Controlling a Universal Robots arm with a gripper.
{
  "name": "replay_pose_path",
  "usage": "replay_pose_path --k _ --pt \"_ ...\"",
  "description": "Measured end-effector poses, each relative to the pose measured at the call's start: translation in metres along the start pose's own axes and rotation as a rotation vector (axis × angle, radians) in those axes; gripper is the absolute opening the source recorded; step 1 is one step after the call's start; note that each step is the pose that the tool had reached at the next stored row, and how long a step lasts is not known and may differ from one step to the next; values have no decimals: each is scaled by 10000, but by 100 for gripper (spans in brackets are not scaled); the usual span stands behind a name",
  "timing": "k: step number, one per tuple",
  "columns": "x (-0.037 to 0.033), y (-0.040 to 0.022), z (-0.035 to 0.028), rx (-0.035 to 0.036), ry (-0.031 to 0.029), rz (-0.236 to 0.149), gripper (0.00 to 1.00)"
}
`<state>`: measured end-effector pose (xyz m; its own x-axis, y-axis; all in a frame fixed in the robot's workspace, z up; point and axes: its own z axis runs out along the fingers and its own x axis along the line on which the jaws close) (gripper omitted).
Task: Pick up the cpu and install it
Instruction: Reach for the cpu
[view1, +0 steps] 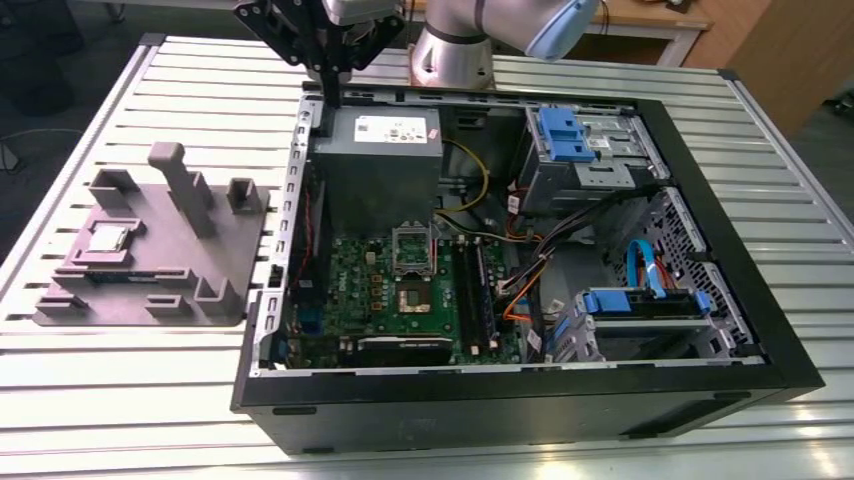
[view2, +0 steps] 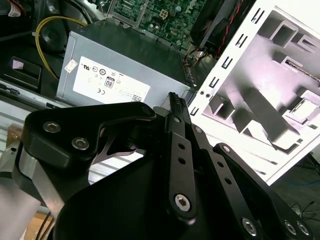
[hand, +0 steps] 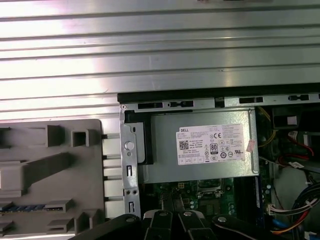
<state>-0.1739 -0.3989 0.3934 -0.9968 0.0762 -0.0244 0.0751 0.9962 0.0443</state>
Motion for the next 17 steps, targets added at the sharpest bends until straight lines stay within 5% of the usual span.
replay_pose_path --k 17 --pt "69 -5 -2 0 0 0 10"
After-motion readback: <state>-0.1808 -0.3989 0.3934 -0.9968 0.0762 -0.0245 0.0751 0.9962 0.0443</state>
